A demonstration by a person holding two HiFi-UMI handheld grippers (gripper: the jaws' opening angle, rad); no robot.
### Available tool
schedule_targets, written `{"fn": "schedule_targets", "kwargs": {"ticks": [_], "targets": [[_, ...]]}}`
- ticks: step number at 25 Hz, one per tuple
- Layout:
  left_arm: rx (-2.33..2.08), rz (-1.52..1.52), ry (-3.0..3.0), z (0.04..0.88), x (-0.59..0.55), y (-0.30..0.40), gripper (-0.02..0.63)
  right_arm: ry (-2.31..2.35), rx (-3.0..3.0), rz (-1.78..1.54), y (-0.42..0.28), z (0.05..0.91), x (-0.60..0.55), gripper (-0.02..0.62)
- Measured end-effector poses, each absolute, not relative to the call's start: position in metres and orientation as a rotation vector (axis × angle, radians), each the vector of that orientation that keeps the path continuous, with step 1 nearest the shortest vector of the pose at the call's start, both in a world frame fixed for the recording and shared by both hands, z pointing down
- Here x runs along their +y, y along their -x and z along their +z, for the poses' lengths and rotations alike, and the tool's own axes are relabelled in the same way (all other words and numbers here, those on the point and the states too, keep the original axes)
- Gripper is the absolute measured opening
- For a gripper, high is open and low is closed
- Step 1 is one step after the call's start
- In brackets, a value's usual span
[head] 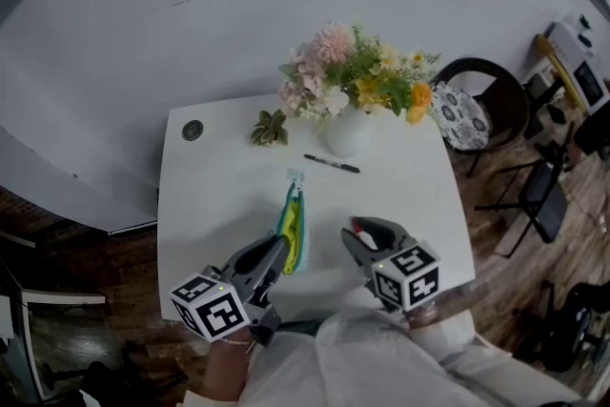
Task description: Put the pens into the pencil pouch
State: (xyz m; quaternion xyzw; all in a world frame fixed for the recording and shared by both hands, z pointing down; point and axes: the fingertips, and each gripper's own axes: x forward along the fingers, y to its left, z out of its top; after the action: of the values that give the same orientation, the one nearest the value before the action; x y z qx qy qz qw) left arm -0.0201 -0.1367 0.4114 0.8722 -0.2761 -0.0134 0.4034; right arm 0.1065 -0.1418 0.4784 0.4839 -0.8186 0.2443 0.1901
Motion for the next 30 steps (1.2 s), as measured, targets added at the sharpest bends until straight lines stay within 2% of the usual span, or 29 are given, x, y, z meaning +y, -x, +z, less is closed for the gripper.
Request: {"fn": "schedule_targets", "kwargs": {"ticks": [30], "targets": [[-0.629,-0.093,-2.196,0.414,-0.138,0.021,0.028,-1.357,-1.963,0.785,-0.144,0.576,-0.143,0.129]]}}
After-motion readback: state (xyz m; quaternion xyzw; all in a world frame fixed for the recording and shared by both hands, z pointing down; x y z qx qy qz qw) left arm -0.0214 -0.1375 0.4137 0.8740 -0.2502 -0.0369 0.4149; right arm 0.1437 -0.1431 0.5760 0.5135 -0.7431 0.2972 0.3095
